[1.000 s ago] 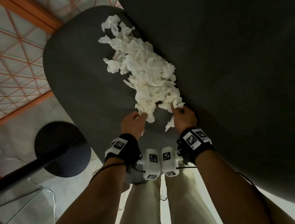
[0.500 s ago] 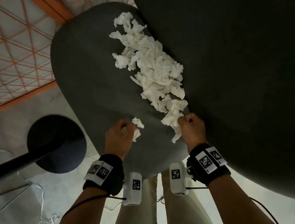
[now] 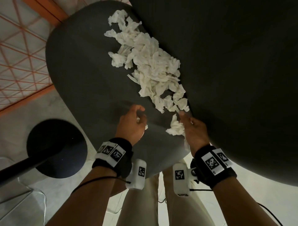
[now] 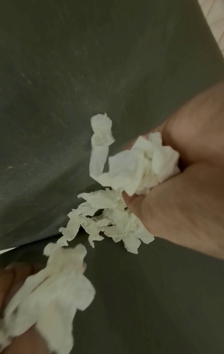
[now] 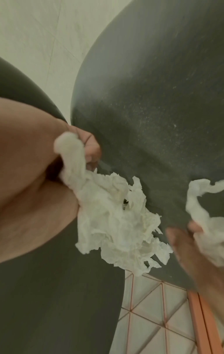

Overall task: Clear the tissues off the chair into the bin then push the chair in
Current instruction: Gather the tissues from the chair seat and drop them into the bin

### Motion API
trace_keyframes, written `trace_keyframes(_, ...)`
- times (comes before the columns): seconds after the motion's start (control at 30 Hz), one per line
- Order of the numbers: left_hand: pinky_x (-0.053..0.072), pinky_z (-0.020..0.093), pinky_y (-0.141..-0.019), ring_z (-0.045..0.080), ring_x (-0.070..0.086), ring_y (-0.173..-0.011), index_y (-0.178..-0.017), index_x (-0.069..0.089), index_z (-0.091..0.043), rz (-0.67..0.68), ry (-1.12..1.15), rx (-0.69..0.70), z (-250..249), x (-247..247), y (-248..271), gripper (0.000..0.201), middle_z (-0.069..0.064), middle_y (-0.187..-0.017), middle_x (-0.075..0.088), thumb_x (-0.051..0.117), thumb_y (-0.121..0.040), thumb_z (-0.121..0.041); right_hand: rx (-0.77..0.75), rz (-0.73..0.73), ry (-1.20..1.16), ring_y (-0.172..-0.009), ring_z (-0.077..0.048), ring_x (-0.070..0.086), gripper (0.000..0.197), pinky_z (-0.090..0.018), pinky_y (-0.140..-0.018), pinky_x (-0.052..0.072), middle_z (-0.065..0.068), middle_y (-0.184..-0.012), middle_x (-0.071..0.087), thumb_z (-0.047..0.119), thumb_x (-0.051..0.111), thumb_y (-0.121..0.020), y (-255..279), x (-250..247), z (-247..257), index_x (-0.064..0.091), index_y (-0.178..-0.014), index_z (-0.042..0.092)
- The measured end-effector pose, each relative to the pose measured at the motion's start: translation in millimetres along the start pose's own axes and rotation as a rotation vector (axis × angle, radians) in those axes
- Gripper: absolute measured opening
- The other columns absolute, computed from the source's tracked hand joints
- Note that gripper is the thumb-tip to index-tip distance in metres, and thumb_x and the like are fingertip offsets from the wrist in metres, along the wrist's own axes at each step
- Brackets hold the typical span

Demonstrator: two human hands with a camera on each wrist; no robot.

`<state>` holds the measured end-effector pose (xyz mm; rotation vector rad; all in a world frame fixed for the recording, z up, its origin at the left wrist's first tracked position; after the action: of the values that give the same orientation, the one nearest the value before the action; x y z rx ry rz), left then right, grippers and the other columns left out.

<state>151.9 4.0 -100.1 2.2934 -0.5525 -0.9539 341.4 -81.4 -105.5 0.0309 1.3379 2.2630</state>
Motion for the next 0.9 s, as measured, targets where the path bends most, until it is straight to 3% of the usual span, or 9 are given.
trace_keyframes(0.1,0.045,0.026,-0.080,0.016,0.059,-0.087,-0.110,0.057,-0.026,0.019,-0.068,0.026,-8.3,6.1,-12.5,0.023,-0.002,-0.093,0.065,0.058,-0.091,-0.040,0.038,-0.026,-0.041,-0.048,-0.007,0.052,0.046,-0.020,-0.057,0.046,0.007,-0.049,0.056,0.050,0.067,-0.083,2.3,-5.2,-5.0,0.054,-0.051,0.020)
trace_keyframes(0.2,0.050,0.034,-0.086,0.017,0.060,-0.095,-0.107,0.055,-0.029,0.049,-0.128,-0.005,-16.7,16.0,-27.6,0.037,-0.005,-0.101,0.065,0.059,-0.085,-0.058,0.029,-0.056,0.018,-0.044,-0.010,0.048,0.039,-0.014,-0.043,0.039,0.001,-0.050,0.054,0.029,0.074,-0.081,0.3,-8.4,-9.8,0.051,-0.051,0.018)
trace_keyframes(0.27,0.052,0.035,-0.085,0.016,0.062,-0.094,-0.106,0.055,-0.029,0.023,-0.144,0.001,-26.3,19.8,-36.6,0.041,-0.006,-0.101,0.066,0.060,-0.082,-0.062,0.028,-0.053,0.067,-0.048,-0.013,0.044,0.033,-0.018,-0.043,0.038,-0.007,-0.057,0.048,0.010,0.068,-0.079,-3.4,-8.4,-13.7,0.044,-0.058,0.019)
trace_keyframes(0.4,0.055,0.038,-0.081,0.019,0.065,-0.087,-0.107,0.056,-0.030,-0.083,-0.161,0.025,-45.2,21.9,-50.7,0.039,-0.003,-0.094,0.065,0.063,-0.082,-0.057,-0.055,-0.039,0.154,-0.055,-0.010,0.038,0.034,-0.022,-0.054,0.035,0.005,-0.063,0.042,-0.005,0.048,-0.079,-12.0,-5.9,-6.7,0.037,-0.060,0.022)
trace_keyframes(0.53,0.056,0.036,-0.080,0.021,0.067,-0.090,-0.104,0.063,-0.027,-0.031,-0.195,0.040,-45.3,25.9,-59.5,0.022,-0.001,-0.098,0.069,0.064,-0.085,-0.040,-0.172,-0.037,0.243,-0.075,0.001,0.054,0.016,-0.016,-0.061,0.042,0.009,-0.097,0.059,0.015,0.056,-0.093,-15.7,1.2,15.1,0.057,-0.098,0.031)
trace_keyframes(0.67,0.045,0.006,-0.060,0.002,0.062,-0.073,-0.087,0.065,-0.025,-0.051,-0.106,0.033,-35.0,15.0,-54.6,0.004,-0.009,-0.087,0.066,0.062,-0.087,-0.026,-0.203,-0.019,0.429,-0.114,-0.020,0.057,0.057,-0.039,-0.095,0.050,0.002,-0.135,0.054,0.035,0.062,-0.089,-31.0,12.9,22.2,0.034,-0.138,0.042)
trace_keyframes(0.77,0.050,0.017,-0.065,0.006,0.064,-0.072,-0.085,0.066,-0.016,-0.142,0.001,-0.014,-25.8,-0.7,-42.3,0.013,-0.004,-0.080,0.069,0.058,-0.088,-0.026,-0.152,-0.016,0.604,-0.121,-0.028,0.055,0.067,-0.047,-0.099,0.047,-0.002,-0.135,0.055,0.045,0.063,-0.086,-45.5,19.7,22.7,0.029,-0.143,0.036)
trace_keyframes(0.83,0.044,0.011,-0.055,0.006,0.065,-0.068,-0.082,0.065,-0.011,-0.186,0.058,-0.051,-17.5,-10.3,-34.2,0.017,-0.005,-0.070,0.065,0.057,-0.090,-0.024,-0.109,-0.031,0.727,-0.122,-0.033,0.053,0.064,-0.047,-0.098,0.046,-0.007,-0.134,0.054,0.049,0.060,-0.087,-50.8,21.3,22.5,0.032,-0.141,0.031)
trace_keyframes(0.9,0.046,0.016,-0.058,0.016,0.065,-0.070,-0.077,0.064,-0.011,-0.215,0.057,-0.052,-7.2,-15.9,-28.5,0.020,-0.004,-0.068,0.064,0.060,-0.088,-0.027,-0.106,-0.049,0.798,-0.122,-0.036,0.052,0.063,-0.047,-0.096,0.045,-0.011,-0.135,0.053,0.048,0.058,-0.088,-52.7,21.7,22.5,0.031,-0.142,0.029)
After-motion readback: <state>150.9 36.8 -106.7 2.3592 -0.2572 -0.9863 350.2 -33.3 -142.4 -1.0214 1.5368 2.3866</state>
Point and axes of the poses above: each hand's wrist, its own y-axis away from the middle knuckle, its own x-axis out of the palm, z = x × y, the point moved 4 cm from there along -y, towards the middle knuckle
